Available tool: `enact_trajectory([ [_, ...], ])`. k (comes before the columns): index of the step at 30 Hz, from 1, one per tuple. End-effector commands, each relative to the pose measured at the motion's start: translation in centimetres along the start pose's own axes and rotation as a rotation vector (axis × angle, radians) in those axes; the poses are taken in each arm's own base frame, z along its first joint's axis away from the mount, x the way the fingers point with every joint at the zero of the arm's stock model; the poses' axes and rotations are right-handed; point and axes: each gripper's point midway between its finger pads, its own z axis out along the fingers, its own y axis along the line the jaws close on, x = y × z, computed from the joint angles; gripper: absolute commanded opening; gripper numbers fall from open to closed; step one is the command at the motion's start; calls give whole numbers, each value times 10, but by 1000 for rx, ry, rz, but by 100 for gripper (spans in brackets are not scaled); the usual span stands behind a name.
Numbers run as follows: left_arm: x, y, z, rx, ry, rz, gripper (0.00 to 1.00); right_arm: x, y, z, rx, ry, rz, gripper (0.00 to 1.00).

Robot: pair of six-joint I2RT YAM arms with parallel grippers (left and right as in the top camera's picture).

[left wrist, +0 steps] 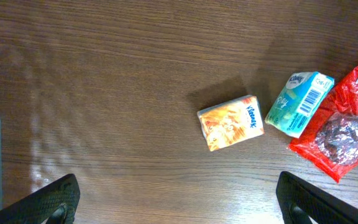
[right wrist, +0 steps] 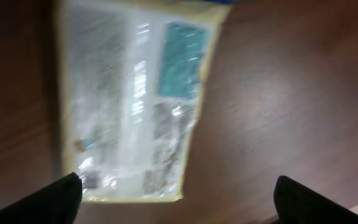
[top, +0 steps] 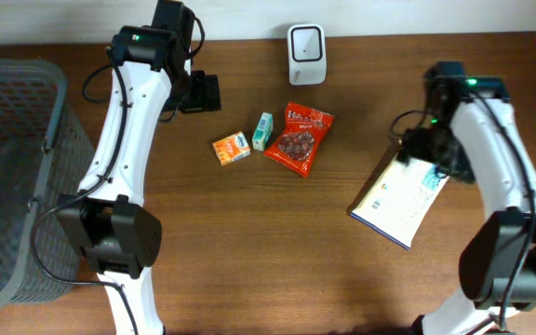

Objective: Scan the item barcode
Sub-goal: 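Open the right gripper and withdraw the right arm to the right, then reach the left gripper to the yellow bag and grasp it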

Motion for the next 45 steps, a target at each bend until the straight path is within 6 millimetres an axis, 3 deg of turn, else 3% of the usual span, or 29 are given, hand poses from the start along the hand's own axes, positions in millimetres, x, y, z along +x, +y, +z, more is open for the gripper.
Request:
enact_trajectory([
  [1, 0, 2, 1, -8, 0, 0, 99, -14, -53, 11, 16, 24, 202, 99],
  [4, -9, -1, 0, 3, -38, -2, 99, -17, -86, 19, -42, 67, 336, 99],
  [6, -9, -2, 0, 11, -35, -4, 99, -16, -82, 19, -102, 88, 357, 99],
  [7, -5, -17, 0, 90, -12, -6, 99, -17, -74, 18, -145, 93, 357, 99],
  [9, 17, -79, -11, 422, 88, 83, 99, -24, -69, 18, -172, 67, 357, 99],
  [10, 41, -117, -16, 569, 133, 251, 99, -26, -69, 18, -174, 61, 358, 99],
  [14, 133, -223, 11, 677, 234, 550, 99, -26, -69, 18, -174, 61, 358, 99],
  [18, 185, -287, 34, 720, 180, 712, 99, -26, -69, 18, -174, 61, 358, 99],
  [22, 205, -323, 72, 701, 113, 721, 99, -26, -69, 18, -174, 61, 358, 99],
  [24, 228, -345, 102, 707, 150, 689, 100, -26, -69, 18, -174, 61, 358, 98],
  [29, 273, -358, 129, 673, 232, 716, 78, -26, -69, 18, -174, 61, 358, 99],
  [31, 273, -356, 136, 648, 223, 717, 41, -26, -69, 18, -174, 61, 358, 99],
  [32, 271, -355, 137, 639, 216, 717, 31, -26, -69, 18, -174, 61, 358, 99],
  [34, 268, -355, 137, 640, 212, 712, 0, -26, -69, 18, -174, 61, 358, 99],
  [36, 260, -351, 136, 620, 209, 701, 0, -26, -69, 18, -174, 61, 358, 98],
  [39, 221, -326, 130, 453, 131, 665, 0, -26, -69, 18, -174, 61, 358, 99],
  [42, 164, -284, 103, 205, -22, 627, 0, -26, -69, 18, -174, 61, 358, 99],
  [45, 110, -226, 63, -85, -199, 579, 0, -26, -69, 18, -174, 61, 358, 99],
])
